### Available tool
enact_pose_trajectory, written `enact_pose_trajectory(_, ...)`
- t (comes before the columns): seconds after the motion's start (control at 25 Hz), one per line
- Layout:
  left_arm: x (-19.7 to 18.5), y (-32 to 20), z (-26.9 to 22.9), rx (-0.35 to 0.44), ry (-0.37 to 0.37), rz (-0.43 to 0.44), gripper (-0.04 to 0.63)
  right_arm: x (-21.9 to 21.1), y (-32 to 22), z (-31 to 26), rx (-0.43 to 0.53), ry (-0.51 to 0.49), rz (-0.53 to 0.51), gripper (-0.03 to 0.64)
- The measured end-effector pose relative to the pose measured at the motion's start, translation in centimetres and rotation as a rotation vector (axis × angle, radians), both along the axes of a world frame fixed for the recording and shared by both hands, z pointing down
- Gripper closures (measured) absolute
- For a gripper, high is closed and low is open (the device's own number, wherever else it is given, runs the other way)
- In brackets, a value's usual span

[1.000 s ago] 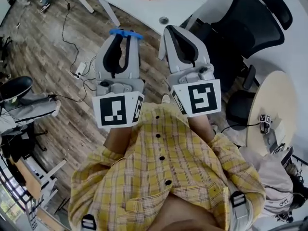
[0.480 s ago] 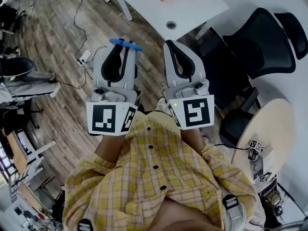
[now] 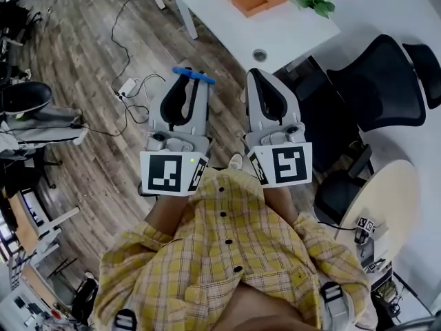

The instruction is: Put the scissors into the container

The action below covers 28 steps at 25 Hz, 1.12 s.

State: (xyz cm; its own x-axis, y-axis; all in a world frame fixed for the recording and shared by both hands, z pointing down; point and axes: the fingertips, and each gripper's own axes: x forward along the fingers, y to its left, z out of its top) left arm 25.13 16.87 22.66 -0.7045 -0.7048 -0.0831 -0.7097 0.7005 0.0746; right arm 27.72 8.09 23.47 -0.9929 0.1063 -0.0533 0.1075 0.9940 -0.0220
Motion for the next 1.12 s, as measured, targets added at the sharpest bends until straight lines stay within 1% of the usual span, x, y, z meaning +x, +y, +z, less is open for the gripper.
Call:
enact_pose_trajectory(0.12, -4.0, 0.8, -0.2, 0.035, 0.005, 0.020, 0.509, -3.8, 1.0, -0.4, 0.009, -0.002, 0.010, 0.611)
enact_pose_trajectory(0.24, -7.8, 1.5, -0.7, 0.049, 0.000, 0.046, 0.508, -7.8, 2.0, -1.2, 0.005, -0.012, 0.017, 0.611)
enact_pose_trajectory(0.48, -15.0, 3.6, -0.4, 0.045, 0.027, 0.113, 0.508, -15.3, 4.6, -1.6, 0.021, 0.001, 0.063, 0.611)
enact_pose_trajectory(0.56, -17.3, 4.3, -0.3, 0.043, 0.024, 0.133, 0.508, -17.6, 5.5, -1.4, 0.024, 0.013, 0.079, 0.611)
enact_pose_trajectory(0.64, -19.4, 4.8, -0.3, 0.041, 0.011, 0.153, 0.508, -19.7, 6.3, -1.1, 0.007, 0.025, 0.095, 0.611)
enact_pose_trajectory(0.72, -21.1, 5.1, -0.2, 0.041, 0.003, 0.169, 0.508, -21.4, 6.9, -0.6, -0.015, 0.036, 0.113, 0.611)
enact_pose_trajectory(0.84, -23.3, 5.4, 0.5, 0.031, 0.010, 0.193, 0.508, -23.3, 7.2, 0.3, -0.006, 0.064, 0.151, 0.611)
enact_pose_trajectory(1.0, -25.5, 5.0, 1.8, 0.022, 0.040, 0.216, 0.508, -25.3, 6.5, 1.1, 0.002, 0.091, 0.185, 0.611)
enact_pose_trajectory(1.12, -27.0, 3.9, 2.9, 0.009, 0.054, 0.235, 0.508, -26.7, 5.4, 2.0, 0.000, 0.102, 0.203, 0.611)
